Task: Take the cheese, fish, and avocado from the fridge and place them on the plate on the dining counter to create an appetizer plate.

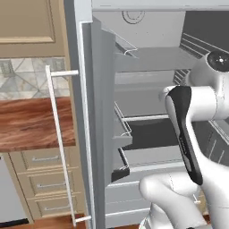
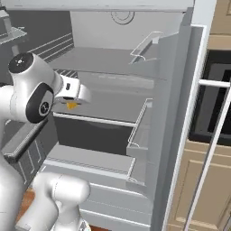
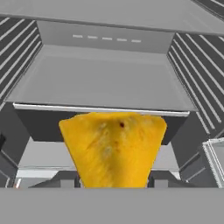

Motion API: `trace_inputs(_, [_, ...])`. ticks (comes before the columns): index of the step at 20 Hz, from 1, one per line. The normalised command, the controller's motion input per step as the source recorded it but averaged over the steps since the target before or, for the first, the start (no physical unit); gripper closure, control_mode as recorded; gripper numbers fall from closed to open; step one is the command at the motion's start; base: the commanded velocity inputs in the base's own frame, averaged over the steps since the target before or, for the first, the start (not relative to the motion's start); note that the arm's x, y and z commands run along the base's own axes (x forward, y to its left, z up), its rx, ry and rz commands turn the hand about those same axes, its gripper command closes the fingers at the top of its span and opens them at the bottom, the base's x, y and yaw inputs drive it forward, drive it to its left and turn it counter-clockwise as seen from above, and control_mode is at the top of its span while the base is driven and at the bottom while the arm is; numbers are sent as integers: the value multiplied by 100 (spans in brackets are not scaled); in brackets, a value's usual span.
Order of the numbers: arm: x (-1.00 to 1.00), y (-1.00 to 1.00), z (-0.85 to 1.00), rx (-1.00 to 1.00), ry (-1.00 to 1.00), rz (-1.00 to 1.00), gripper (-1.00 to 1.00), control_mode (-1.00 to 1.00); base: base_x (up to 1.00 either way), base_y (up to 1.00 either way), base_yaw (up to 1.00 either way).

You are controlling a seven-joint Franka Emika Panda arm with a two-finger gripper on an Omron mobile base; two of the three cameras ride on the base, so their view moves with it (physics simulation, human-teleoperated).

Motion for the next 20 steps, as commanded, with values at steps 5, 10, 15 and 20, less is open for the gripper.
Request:
trace_inputs(5, [0,0,0,0,0,0,100,100,-77,-22,25])
trace_inputs(10, [0,0,0,0,0,0,100,100,-42,-52,37])
trace_inputs(15, [0,0,0,0,0,0,100,100,-40,-48,49])
trace_inputs(20, [0,0,0,0,0,0,100,100,-59,18,56])
